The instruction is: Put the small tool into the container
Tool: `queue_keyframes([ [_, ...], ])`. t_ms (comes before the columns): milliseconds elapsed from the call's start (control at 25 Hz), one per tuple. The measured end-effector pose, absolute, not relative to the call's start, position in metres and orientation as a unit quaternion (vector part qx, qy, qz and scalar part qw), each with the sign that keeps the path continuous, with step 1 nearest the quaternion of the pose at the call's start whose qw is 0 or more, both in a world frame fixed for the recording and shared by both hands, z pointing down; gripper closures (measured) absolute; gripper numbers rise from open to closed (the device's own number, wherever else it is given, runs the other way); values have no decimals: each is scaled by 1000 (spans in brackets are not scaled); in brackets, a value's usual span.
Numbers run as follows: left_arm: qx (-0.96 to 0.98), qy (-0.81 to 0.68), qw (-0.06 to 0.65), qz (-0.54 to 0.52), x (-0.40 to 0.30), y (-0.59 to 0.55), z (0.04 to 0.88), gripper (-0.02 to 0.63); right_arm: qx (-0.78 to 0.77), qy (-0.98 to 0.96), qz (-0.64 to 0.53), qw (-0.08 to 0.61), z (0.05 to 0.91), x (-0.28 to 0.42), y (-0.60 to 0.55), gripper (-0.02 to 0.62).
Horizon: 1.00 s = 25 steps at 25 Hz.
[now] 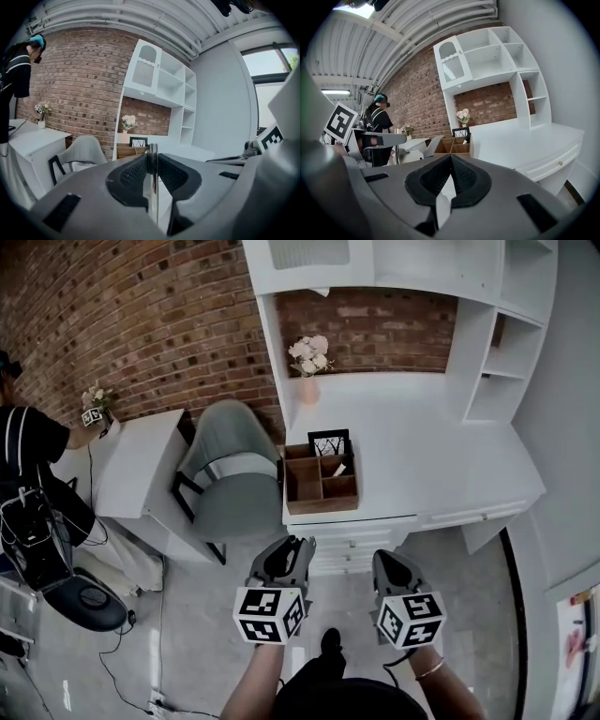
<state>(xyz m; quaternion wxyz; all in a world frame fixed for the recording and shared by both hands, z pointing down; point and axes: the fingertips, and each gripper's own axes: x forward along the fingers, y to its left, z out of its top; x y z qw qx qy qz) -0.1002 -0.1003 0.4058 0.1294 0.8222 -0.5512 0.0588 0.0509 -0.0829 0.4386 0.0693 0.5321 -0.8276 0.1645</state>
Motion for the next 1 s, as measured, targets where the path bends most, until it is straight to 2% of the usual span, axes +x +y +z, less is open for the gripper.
queue_keyframes([
  [480,836,-532,126,54,-124,-207,398,528,552,-810,180,77,447,28,-173,592],
  [1000,846,-522,100,43,-109,-276,365,529,552,-810,182,72,446,35,-227,592],
])
